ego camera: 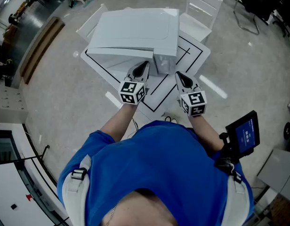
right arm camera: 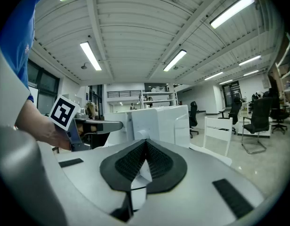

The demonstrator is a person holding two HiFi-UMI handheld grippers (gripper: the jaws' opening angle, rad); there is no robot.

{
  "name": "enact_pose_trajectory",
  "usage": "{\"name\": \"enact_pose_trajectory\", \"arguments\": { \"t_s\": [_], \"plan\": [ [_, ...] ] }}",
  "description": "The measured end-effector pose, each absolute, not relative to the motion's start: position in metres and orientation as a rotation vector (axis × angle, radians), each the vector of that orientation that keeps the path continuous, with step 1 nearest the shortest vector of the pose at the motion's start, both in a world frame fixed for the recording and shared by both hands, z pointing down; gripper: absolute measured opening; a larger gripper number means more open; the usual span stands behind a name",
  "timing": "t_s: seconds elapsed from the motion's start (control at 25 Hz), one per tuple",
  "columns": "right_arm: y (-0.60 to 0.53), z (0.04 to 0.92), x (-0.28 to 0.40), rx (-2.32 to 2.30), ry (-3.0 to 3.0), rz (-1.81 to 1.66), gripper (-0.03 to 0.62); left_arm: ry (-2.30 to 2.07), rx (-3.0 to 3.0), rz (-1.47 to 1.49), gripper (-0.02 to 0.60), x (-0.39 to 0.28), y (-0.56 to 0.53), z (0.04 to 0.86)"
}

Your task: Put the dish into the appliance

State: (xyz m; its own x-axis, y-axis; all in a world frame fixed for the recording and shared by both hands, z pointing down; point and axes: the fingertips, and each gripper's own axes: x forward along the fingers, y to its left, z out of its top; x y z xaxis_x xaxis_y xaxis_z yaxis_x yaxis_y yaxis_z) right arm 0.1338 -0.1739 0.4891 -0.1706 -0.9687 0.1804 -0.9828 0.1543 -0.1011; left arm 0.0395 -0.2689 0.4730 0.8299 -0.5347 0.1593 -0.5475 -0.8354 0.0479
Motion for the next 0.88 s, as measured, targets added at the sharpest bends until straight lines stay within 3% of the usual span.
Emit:
{"name": "enact_pose_trajectory", "arguments": {
  "t_s": [0.88],
  "plan": [
    [-0.177,0.494,0.138,1.963,-2.333,0.327,0.002,-0.947,2.847,0.251,0.008,0.052,-0.287,0.469]
  ]
}}
